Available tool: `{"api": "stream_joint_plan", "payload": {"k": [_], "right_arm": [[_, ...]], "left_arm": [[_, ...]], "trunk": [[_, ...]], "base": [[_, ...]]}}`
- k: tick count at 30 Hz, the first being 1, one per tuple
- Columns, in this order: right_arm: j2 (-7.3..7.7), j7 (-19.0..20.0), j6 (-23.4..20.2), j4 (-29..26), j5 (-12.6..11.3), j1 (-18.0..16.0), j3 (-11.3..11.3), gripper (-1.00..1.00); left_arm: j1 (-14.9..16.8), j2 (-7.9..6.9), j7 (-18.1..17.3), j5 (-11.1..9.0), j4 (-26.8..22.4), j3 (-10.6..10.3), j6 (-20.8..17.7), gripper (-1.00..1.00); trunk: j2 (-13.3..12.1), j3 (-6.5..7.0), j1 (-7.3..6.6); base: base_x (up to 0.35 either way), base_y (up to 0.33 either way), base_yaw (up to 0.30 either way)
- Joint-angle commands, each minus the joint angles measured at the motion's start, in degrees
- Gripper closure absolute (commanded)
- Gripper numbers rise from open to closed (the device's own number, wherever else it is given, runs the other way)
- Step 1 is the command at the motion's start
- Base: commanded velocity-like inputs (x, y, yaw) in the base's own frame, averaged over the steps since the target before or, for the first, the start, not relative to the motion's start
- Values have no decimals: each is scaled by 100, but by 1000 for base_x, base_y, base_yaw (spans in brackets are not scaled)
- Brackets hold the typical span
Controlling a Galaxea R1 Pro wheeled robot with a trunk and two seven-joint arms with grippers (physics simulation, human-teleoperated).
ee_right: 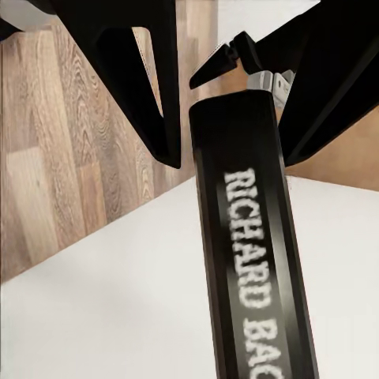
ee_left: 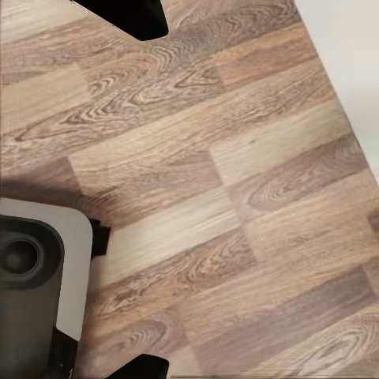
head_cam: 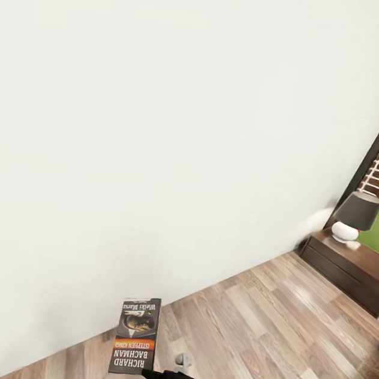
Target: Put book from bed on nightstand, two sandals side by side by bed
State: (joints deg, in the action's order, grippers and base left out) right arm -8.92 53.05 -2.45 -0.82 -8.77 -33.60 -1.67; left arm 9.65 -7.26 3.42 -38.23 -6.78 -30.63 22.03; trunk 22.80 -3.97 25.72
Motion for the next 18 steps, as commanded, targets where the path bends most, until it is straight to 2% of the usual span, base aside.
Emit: {"api": "stream_joint_plan", "payload": {"k": [1, 18], "right_arm": [[0, 12, -25, 3, -28, -7, -35, 100], [-1, 14, -23, 3, -28, -7, -35, 100]], "left_arm": [[1, -3, 36, -17, -8, -48, 12, -100], [1, -3, 36, -16, -8, -52, 13, -100]], "trunk": [[12, -12, 7], [12, -12, 7]], "base": [[337, 0, -263], [337, 47, -270]]}}
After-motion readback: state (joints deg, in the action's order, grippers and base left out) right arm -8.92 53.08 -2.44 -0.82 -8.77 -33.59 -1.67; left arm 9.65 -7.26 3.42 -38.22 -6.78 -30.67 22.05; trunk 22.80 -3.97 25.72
